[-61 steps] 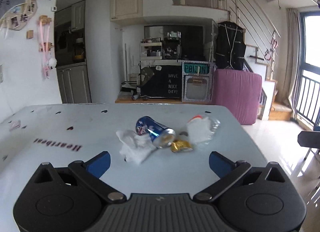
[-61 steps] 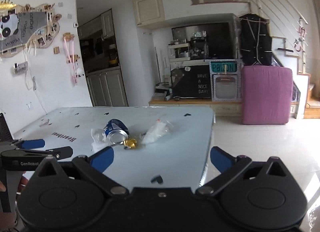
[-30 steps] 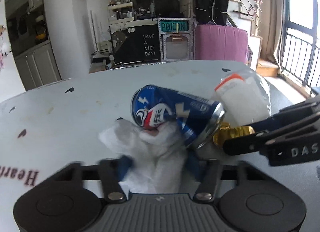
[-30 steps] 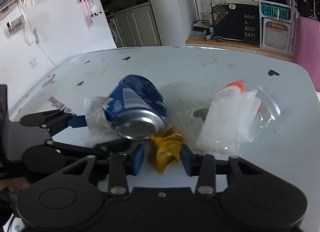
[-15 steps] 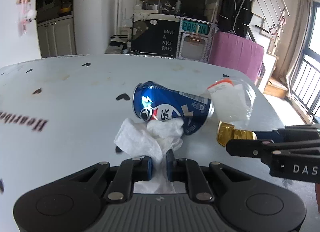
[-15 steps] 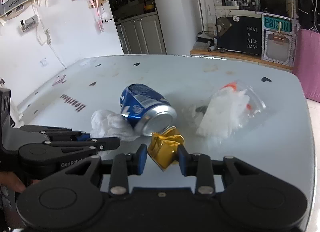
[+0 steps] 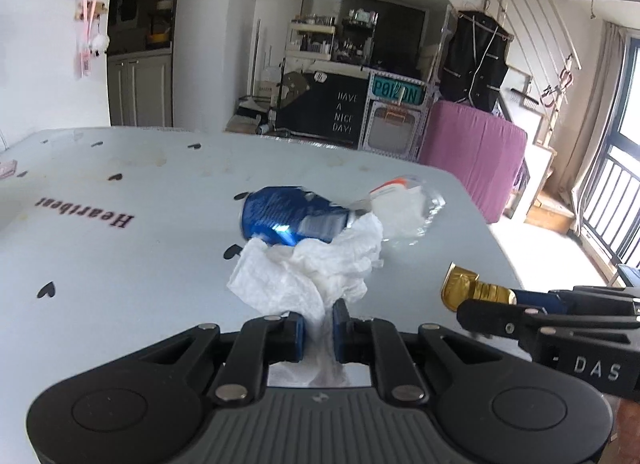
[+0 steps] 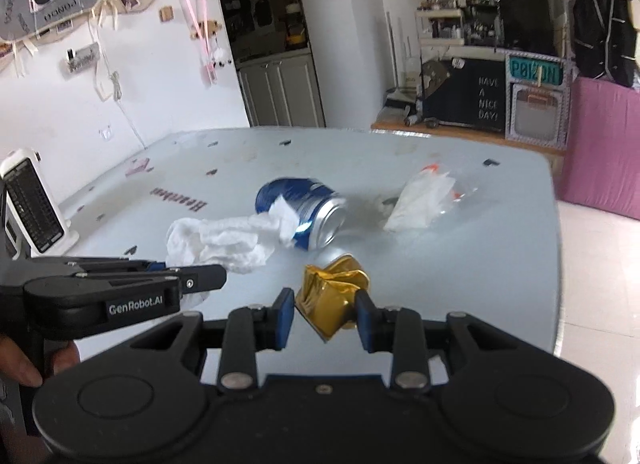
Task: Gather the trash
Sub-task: 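Grasp the gold foil wrapper with the right gripper while the left gripper grasps the white tissue, then carry the gold wrapper and white tissue over the wastebasket with both grippers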
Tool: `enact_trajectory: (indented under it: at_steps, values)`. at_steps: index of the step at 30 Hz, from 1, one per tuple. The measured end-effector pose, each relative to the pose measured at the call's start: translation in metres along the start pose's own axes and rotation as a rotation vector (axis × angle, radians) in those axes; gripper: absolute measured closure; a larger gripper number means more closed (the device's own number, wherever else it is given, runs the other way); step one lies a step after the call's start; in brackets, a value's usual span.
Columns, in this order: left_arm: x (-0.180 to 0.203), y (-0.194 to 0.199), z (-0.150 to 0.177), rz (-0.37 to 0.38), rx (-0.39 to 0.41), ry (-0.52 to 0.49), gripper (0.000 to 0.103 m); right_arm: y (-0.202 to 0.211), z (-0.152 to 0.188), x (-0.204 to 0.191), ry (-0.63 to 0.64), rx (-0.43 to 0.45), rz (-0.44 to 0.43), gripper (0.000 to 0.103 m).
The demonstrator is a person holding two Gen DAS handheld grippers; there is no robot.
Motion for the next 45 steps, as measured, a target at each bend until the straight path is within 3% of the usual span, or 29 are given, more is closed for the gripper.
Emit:
enact_trajectory:
  at_steps: [8,18,34,45]
  values:
    - [0.041,0.046,0.006,-0.033,0.02,-0.044,0.089,0.07,0.013,0.013,-0.044,0.08,0.026,0.07]
    - [0.099,0.076,0.02,0.024,0.07,-0.086,0.089,0.143,0.042,0.052,-0.088,0.145,0.109,0.07]
    - [0.222,0.069,0.033,0.194,0.089,-0.179,0.089,0.228,0.091,0.152,-0.194,0.169,0.315,0.07]
    - [0.309,0.034,0.061,0.306,0.013,-0.235,0.089,0.259,0.133,0.218,-0.273,0.133,0.407,0.07]
Point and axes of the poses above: each gripper's, at about its wrist camera, not at the fingertips, and y roughly against the way its jaws point, x to its right, z to its underside, the point moved 2 cm from there along -y, roughly the way its jaws point, and after that the axes turned 4 degrees about -y, right-handed, at the moved point
